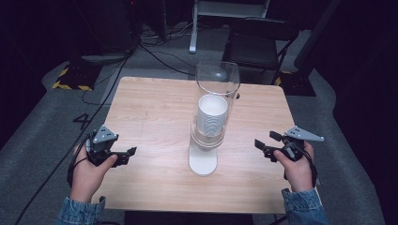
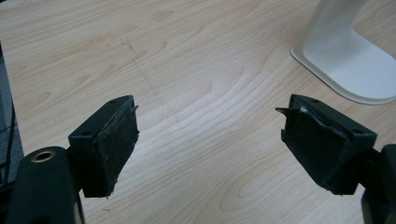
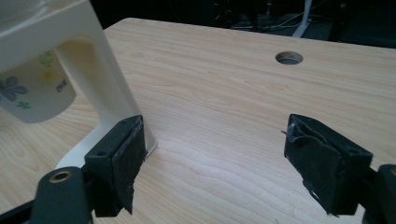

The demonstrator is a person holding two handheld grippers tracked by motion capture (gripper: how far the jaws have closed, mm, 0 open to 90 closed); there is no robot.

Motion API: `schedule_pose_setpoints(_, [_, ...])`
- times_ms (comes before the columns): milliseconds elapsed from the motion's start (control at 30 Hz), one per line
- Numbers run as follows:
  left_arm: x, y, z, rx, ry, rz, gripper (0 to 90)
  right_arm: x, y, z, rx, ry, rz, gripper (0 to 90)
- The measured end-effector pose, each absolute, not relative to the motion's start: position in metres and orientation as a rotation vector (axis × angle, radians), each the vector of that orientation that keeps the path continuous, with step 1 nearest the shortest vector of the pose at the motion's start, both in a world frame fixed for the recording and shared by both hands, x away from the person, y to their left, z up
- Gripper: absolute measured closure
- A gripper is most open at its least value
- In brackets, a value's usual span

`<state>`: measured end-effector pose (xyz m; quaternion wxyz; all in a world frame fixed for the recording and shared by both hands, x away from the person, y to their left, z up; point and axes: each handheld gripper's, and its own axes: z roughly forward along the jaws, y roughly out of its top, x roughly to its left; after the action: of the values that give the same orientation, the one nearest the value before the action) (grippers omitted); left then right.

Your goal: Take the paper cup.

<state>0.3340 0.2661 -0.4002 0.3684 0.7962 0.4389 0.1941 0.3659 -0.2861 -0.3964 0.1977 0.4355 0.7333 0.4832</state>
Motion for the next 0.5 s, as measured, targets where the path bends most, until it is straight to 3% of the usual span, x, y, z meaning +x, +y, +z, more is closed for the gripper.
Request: schedule_pose_setpoints(500, [0.334,0.265,-0.401,2.055,1.120,0.481,17.9,0.356,-0.245,-0.387,1.098,2.135,1.372,18.3])
